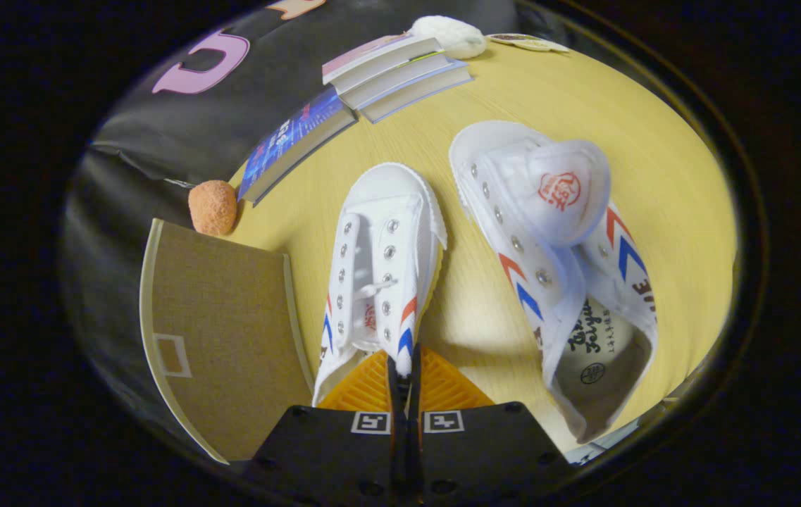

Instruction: Open the storage box then place both shoes into the box .Put the left shoe in first, then the right shoe, with the right side of both shoes facing outward in a uniform manner.

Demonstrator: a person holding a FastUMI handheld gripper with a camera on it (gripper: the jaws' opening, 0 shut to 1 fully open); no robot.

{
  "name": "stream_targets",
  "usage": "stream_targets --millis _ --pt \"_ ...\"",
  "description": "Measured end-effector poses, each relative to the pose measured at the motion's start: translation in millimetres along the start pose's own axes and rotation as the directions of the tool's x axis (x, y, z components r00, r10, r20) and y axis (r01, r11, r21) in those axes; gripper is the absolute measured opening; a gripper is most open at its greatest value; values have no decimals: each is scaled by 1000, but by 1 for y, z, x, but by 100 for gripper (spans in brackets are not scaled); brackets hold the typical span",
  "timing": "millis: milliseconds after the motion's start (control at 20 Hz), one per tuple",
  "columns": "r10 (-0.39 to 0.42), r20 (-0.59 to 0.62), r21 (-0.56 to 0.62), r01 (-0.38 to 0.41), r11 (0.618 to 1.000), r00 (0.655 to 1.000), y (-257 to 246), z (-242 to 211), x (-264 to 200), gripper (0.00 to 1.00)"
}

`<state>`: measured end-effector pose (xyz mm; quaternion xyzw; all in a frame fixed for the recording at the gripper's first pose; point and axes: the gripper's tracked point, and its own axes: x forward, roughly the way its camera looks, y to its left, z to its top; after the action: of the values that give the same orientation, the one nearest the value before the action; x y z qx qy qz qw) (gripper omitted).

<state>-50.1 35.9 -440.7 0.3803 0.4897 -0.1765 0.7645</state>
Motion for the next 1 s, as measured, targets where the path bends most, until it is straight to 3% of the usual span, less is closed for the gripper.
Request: stream_targets --millis 600,1000 --pt "116 95 30 -120 992 989 11 10 -12 3" --pt "287 263 -100 -270 958 921 13 20 1 3"
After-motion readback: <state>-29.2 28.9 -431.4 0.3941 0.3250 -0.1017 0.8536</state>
